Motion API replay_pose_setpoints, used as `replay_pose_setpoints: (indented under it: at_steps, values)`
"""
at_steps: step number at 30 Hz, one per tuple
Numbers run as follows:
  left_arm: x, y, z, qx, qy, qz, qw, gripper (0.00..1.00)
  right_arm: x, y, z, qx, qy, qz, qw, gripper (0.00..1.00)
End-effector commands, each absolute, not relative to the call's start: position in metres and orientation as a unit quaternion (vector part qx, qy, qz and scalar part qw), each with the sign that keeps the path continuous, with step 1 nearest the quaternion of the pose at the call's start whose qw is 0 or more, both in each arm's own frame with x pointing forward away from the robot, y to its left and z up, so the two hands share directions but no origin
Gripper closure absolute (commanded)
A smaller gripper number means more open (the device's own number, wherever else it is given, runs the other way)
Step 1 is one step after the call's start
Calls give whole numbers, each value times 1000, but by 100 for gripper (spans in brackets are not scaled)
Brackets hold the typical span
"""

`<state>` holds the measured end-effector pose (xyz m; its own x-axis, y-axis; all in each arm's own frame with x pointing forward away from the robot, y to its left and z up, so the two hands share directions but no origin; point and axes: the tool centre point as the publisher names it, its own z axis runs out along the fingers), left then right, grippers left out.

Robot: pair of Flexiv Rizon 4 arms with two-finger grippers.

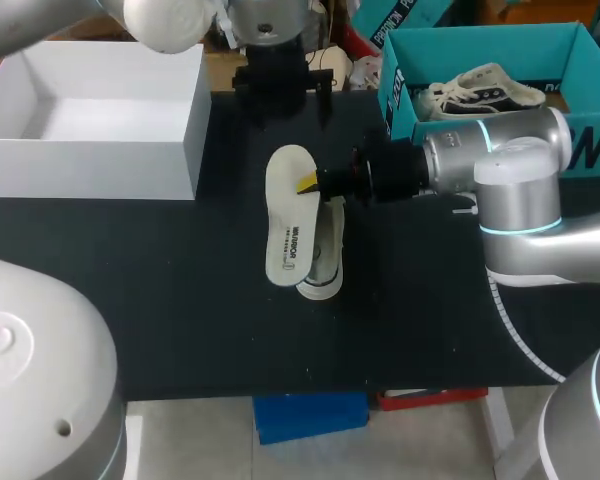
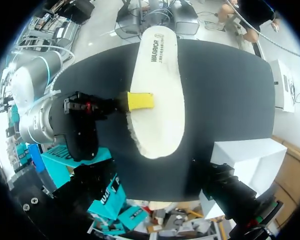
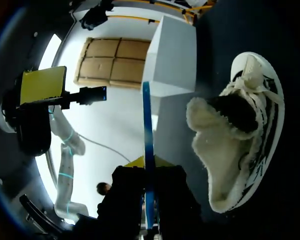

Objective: Take the shoe out of the shoebox, open the shoe tongue, remove and reinsert the insole, then place the shoe into the shoebox

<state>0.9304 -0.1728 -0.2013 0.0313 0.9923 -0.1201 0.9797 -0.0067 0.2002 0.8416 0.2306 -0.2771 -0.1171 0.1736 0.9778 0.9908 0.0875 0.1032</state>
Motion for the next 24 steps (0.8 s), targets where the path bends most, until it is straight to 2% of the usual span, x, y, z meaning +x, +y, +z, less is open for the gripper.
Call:
replay_pose_setpoints:
  at_steps: [1,24]
  values:
    - [925,-178,-198,708,697,32,108,0,842,231,-278,-495,-589,-460,444,100]
    - [773,-166,-217,709,696,15,112,0,842,231,-278,-495,-589,-460,444,100]
